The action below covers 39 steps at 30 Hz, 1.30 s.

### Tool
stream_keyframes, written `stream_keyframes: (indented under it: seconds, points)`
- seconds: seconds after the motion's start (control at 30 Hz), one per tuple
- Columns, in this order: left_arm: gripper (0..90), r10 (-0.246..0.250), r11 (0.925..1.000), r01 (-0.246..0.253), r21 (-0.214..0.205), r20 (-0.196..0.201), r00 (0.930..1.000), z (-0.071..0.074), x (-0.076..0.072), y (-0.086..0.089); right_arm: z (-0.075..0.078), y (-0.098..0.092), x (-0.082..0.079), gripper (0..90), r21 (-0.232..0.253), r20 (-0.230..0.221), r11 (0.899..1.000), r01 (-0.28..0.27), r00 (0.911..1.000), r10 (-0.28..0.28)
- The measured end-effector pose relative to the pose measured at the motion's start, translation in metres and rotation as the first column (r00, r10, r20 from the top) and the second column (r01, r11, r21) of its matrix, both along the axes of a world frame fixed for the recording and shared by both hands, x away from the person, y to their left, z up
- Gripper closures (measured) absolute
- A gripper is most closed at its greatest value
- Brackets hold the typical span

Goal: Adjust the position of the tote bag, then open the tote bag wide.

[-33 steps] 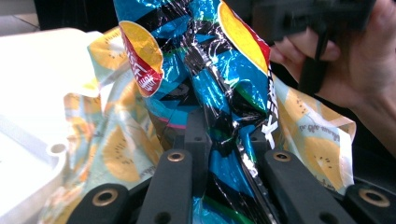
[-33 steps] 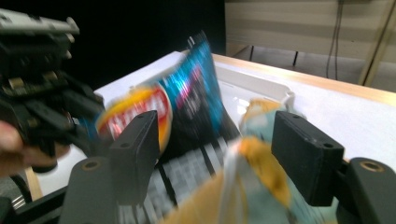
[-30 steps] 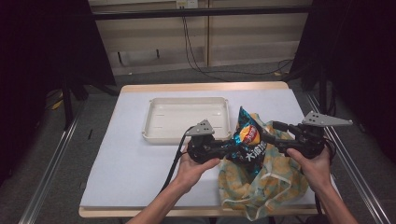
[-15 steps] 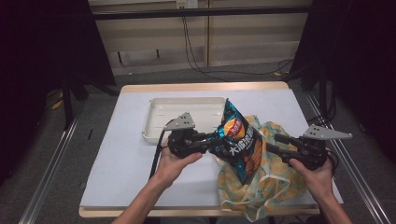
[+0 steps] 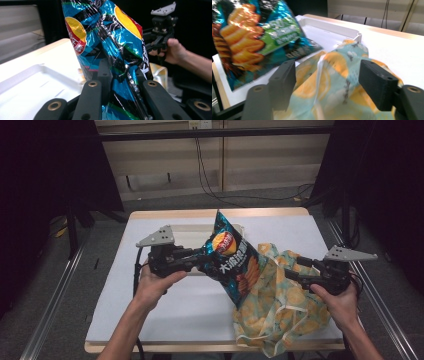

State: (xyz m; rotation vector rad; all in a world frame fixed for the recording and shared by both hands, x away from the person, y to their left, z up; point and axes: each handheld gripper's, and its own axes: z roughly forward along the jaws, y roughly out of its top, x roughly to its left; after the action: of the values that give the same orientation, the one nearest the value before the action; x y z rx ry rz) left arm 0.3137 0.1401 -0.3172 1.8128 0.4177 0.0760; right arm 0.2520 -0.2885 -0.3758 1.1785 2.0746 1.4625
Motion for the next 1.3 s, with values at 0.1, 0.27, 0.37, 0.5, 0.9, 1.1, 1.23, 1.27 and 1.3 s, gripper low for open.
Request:
stream_keyframes:
  seconds: [0.1, 0.27, 0.37, 0.5, 0.9, 1.1, 1.23, 1.27, 1.3]
  points:
    - [76.9, 0.021, 0.9998, -0.021, 0.006, -0.009, 0.9997, 0.003, 0.005, 0.013, -0.003, 0.004, 0.015, 26.2, -0.01, -0.022, 1.0, -0.01, 0.9997, 0.01]
    - [76.6, 0.034, 0.9994, -0.034, 0.002, 0.002, 0.9994, 0.006, 0.009, 0.029, -0.012, 0.016, 0.04, 24.2, -0.032, -0.078, 0.999, -0.04, 0.9963, 0.038]
    - [76.6, 0.059, 0.9982, -0.059, 0.009, -0.012, 0.9982, 0.004, 0.015, 0.042, -0.02, 0.023, 0.049, 25.1, -0.074, -0.123, 0.996, -0.052, 0.9915, 0.043]
    - [76.4, 0.087, 0.9961, -0.086, 0.017, -0.034, 0.9957, -0.002, 0.025, 0.048, -0.032, 0.024, 0.054, 47.2, -0.093, -0.178, 0.993, -0.07, 0.9826, 0.052]
    - [76.3, 0.134, 0.9849, -0.129, 0.116, -0.043, 0.99, 0.003, 0.063, 0.053, -0.047, 0.028, 0.028, 66.1, -0.074, -0.194, 0.988, -0.139, 0.9733, 0.123]
    - [76.4, 0.161, 0.9775, -0.155, 0.144, -0.031, 0.9865, 0.008, 0.084, 0.05, -0.04, 0.019, 0.006, 53.0, -0.013, -0.127, 0.991, -0.135, 0.9831, 0.132]
    - [76.5, 0.162, 0.9747, -0.153, 0.163, -0.037, 0.9862, 0.009, 0.097, 0.044, -0.038, 0.015, -0.006, 42.9, 0.003, -0.102, 0.994, -0.113, 0.9884, 0.113]
    - [76.4, 0.162, 0.9747, -0.153, 0.163, -0.037, 0.9862, 0.009, 0.097, 0.044, -0.037, 0.014, -0.008, 40.5, 0.009, -0.095, 0.994, -0.11, 0.9893, 0.111]
    - [76.5, 0.166, 0.9723, -0.158, 0.172, -0.034, 0.9855, 0.01, 0.101, 0.042, -0.037, 0.013, -0.01, 39.1, 0.014, -0.089, 0.994, -0.105, 0.9903, 0.106]
